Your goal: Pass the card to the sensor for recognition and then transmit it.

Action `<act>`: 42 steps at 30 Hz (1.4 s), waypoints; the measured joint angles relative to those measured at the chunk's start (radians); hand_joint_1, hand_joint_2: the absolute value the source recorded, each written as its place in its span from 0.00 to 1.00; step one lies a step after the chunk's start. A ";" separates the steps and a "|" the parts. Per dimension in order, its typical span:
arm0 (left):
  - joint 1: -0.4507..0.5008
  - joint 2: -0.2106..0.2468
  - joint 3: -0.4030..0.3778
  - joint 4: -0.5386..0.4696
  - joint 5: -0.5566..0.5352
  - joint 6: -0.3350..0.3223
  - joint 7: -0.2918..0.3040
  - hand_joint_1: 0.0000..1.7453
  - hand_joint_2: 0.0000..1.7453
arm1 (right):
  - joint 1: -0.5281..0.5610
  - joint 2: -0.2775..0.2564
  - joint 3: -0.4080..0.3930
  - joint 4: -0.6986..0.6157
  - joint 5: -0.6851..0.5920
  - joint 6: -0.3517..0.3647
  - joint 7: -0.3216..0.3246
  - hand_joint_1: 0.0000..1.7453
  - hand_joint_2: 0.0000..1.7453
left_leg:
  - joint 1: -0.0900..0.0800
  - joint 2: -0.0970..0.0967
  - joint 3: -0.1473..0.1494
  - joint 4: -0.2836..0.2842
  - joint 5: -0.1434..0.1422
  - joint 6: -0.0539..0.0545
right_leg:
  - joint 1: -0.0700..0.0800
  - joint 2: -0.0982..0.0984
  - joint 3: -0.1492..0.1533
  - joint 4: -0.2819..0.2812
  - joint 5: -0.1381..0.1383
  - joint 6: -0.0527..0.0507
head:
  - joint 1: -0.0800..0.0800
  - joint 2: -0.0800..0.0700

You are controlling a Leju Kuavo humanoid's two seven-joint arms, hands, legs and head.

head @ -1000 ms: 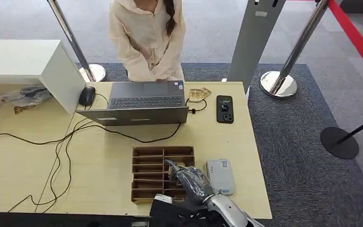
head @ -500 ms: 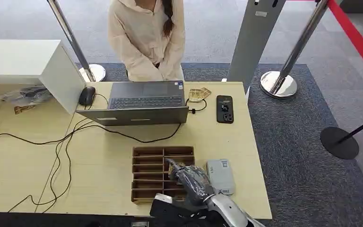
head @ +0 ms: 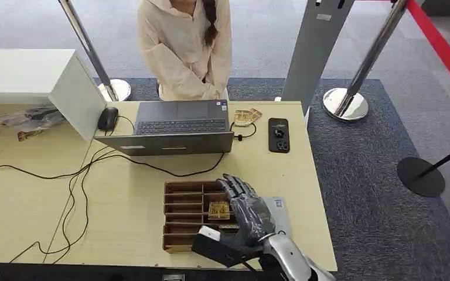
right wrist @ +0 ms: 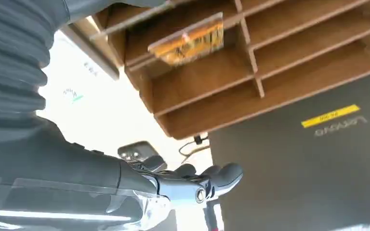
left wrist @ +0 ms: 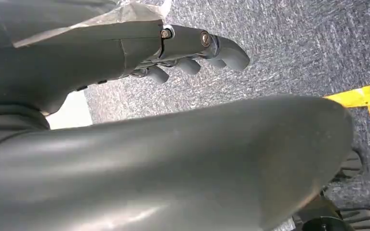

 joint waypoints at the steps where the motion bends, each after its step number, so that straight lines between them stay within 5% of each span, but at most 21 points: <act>1: 0.000 0.000 0.000 0.000 0.000 0.000 0.000 0.00 0.00 | 0.000 0.000 -0.006 -0.002 0.003 0.000 0.000 0.00 1.00 | 0.000 0.000 0.000 0.000 0.000 0.000 | 0.000 0.000 0.000 0.000 0.000 0.000 | 0.000 0.000; 11: 0.000 0.000 0.000 0.000 -0.004 0.000 0.000 0.00 0.00 | -0.006 -0.003 -0.024 -0.012 0.011 0.057 -0.006 0.00 1.00 | 0.000 0.000 0.000 0.000 0.000 0.000 | 0.000 0.000 0.000 0.000 0.000 0.000 | 0.000 0.000; 22: 0.000 0.016 0.000 0.000 -0.011 -0.005 0.010 0.00 0.00 | -0.013 -0.066 -0.036 -0.075 -0.154 0.294 0.017 0.00 1.00 | 0.000 0.000 0.000 0.000 0.000 0.000 | 0.000 0.000 0.000 0.000 0.000 0.000 | 0.000 0.000; 42: 0.000 0.018 0.002 0.000 -0.004 -0.007 0.024 0.00 0.00 | -0.024 -0.106 -0.041 -0.144 -0.110 0.278 0.031 0.04 1.00 | 0.000 0.000 0.001 0.000 0.000 0.000 | 0.000 0.000 0.000 0.000 0.000 0.000 | 0.000 0.000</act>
